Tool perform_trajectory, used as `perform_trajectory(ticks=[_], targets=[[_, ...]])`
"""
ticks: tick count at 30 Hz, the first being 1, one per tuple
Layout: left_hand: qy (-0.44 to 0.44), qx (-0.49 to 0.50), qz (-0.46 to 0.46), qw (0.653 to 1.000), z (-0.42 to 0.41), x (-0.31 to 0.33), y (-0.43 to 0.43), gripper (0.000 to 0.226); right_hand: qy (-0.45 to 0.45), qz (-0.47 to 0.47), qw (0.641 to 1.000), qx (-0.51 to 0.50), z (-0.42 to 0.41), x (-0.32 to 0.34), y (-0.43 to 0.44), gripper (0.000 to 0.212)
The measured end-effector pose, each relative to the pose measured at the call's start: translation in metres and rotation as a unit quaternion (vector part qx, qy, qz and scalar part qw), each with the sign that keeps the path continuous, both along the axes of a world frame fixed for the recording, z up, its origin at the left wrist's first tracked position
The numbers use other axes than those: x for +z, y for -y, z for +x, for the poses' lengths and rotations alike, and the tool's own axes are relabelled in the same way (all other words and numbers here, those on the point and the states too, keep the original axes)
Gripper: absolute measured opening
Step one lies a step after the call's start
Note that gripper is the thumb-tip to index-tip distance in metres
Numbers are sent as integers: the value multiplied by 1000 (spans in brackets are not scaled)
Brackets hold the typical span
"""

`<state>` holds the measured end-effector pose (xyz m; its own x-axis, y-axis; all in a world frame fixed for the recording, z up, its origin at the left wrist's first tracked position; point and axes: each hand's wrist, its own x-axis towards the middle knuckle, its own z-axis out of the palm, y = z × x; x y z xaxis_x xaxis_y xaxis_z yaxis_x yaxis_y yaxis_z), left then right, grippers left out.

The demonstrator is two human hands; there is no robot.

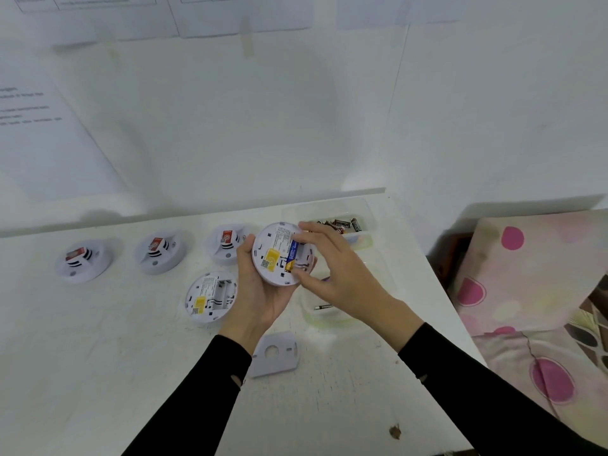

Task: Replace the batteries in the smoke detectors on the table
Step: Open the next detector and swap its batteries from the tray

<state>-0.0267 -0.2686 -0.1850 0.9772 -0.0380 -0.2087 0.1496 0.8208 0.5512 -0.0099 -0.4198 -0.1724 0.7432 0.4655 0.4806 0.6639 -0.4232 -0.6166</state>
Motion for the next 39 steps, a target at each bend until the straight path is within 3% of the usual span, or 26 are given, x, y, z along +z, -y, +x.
perform_trajectory(ticks=[3, 9, 16, 21, 27, 29, 32, 34, 39], targets=[[-1, -6, 21, 1000, 0, 0, 0, 57, -18, -2, 1000, 12, 1, 1, -1, 53], [1, -25, 67, 997, -1, 0, 1, 56, -14, -5, 1000, -3, -1, 3, -6, 46], [10, -41, 84, 996, -1, -2, 6, 56, 49, -10, 998, -26, 0, 1, -8, 44], [-25, -18, 45, 999, -1, -10, 3, 58, -10, -43, 998, 38, 0, -2, 0, 44], [-17, 4, 6, 1000, 0, -6, -4, 60, 121, -76, 987, 78, 5, -12, 12, 24], [-23, 11, -5, 1000, 0, -6, -4, 59, 132, -27, 989, 65, 2, -8, 11, 24], [-26, 26, -32, 999, 0, -7, -5, 52, 23, 155, 987, -32, -4, 0, 9, 21], [-19, 29, -40, 999, -1, -9, -10, 52, -59, 181, 975, -116, 0, 0, 13, 17], [-6, 21, -43, 999, -2, -9, -17, 56, -195, -94, 972, -91, 13, -21, 23, 22]])
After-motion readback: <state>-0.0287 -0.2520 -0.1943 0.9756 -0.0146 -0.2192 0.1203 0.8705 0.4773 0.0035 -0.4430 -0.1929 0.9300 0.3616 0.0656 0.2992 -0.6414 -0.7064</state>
